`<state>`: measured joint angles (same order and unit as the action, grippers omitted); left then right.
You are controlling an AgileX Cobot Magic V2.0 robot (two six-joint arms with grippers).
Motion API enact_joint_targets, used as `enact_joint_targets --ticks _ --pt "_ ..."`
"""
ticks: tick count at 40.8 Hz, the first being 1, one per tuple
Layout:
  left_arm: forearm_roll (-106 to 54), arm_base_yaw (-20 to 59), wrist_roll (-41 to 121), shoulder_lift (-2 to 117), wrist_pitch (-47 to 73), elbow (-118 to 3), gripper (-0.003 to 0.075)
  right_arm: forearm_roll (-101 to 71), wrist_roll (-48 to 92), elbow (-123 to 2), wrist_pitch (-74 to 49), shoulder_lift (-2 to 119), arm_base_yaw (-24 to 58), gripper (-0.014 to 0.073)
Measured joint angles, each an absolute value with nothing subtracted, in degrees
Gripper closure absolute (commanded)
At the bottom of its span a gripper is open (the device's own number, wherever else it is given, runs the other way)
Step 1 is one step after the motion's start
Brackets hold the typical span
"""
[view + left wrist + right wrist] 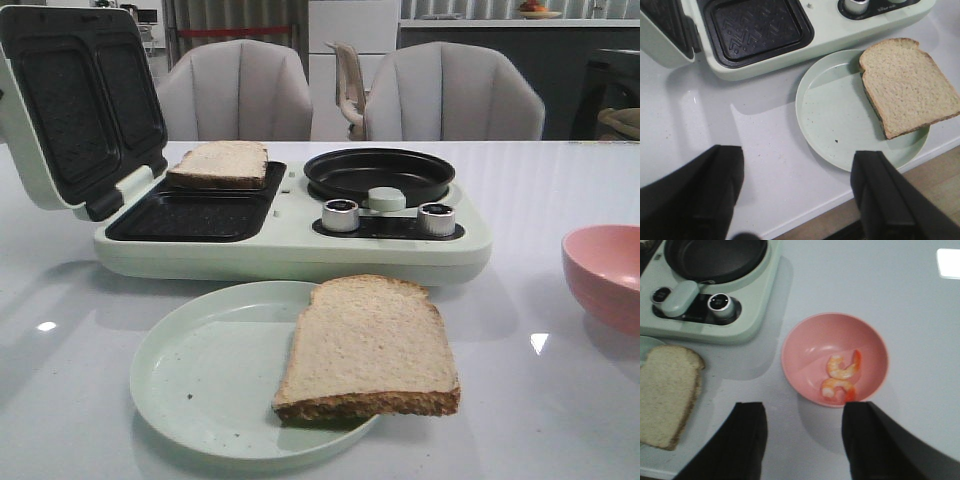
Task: Make breakfast with bread and shrimp
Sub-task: 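Move the right gripper to the remaining bread slice and grasp it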
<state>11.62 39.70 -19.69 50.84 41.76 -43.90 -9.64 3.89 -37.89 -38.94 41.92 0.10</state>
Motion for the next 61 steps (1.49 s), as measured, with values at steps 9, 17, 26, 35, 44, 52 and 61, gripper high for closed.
enact_joint_targets --ticks 9,17,26,35,44,52,61 --pt "11.6 39.7 -19.7 50.8 40.6 -43.9 0.0211 -26.8 9.0 -37.9 -45.4 51.6 0.1 0.0130" --pt "11.6 39.7 -19.7 50.8 40.6 -43.9 0.0211 -43.1 21.9 -37.9 -49.5 64.9 0.2 0.0130" --pt "11.6 39.7 -19.7 50.8 40.6 -43.9 0.0211 -58.4 35.0 -37.9 -48.8 78.4 0.8 0.0130" --pt "11.6 39.7 -19.7 50.8 40.6 -43.9 0.0211 -64.5 40.8 -38.0 -42.1 87.4 7.2 0.0130" --pt "11.6 39.7 -19.7 50.8 40.5 -43.9 0.0211 -67.6 41.1 -39.4 -35.8 92.4 12.4 0.0130" --pt "11.6 39.7 -19.7 50.8 40.4 -43.9 0.0211 -68.1 41.1 -41.6 -34.3 95.5 12.7 0.0130" --pt "11.6 39.7 -19.7 50.8 40.2 -43.9 0.0211 -68.7 41.2 -42.4 -33.2 97.9 12.7 0.0130"
